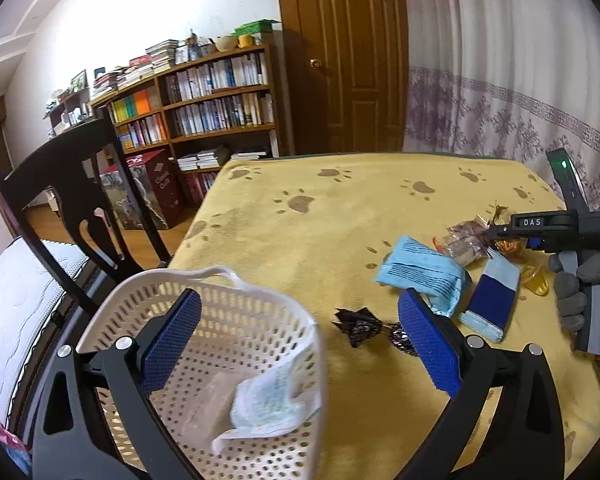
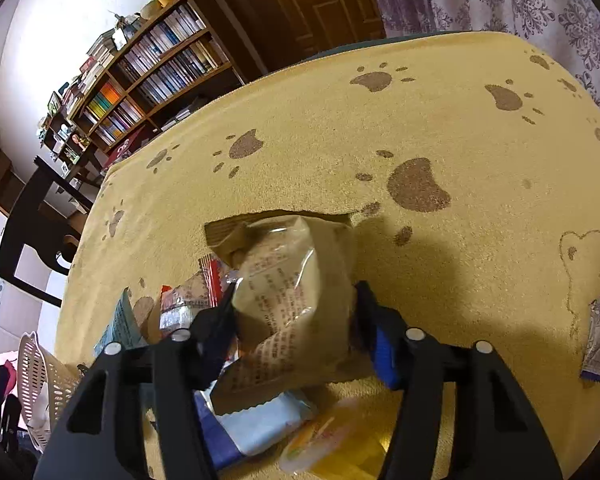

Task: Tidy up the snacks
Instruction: 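Lift the light blue bag with left gripper while right holds the brown bag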

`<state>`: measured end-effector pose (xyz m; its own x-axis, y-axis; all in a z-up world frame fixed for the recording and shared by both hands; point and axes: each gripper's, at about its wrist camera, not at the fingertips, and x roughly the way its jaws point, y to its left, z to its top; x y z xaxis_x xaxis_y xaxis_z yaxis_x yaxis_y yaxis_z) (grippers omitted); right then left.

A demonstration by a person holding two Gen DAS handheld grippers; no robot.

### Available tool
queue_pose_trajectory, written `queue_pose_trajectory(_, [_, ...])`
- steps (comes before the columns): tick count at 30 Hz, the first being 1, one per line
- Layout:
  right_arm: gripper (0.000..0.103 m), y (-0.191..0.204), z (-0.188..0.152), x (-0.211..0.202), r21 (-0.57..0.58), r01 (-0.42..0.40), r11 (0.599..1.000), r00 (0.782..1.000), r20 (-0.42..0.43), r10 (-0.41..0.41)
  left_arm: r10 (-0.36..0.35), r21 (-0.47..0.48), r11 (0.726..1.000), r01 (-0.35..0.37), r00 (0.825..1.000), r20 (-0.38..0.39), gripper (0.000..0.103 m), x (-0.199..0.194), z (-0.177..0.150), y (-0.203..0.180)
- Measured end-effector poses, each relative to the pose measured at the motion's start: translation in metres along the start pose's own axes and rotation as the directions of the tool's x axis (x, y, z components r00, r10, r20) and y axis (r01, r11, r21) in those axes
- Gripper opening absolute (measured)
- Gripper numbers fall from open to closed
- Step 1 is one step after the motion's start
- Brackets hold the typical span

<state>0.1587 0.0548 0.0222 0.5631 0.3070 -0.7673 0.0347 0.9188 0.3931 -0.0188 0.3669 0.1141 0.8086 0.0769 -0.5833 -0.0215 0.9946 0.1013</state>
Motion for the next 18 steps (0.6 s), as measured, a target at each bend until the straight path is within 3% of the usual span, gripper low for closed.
queue_pose_trajectory(11, [0.054,-0.018,-0.012,-0.025,0.003,0.013,1.000,0.998,0.057,-0.013,-0.096,0.065,0.993,0.098,0.995,-0.032,0.100,0.025,0.006,-0.043])
queue_pose_trajectory(18, [0.054,-0.029,-0.022,-0.026,-0.007,0.007,1.000,0.998,0.069,-0.007,-0.229,0.114,0.965,0.238,0.970,-0.086,0.100,0.059,0.016,-0.086])
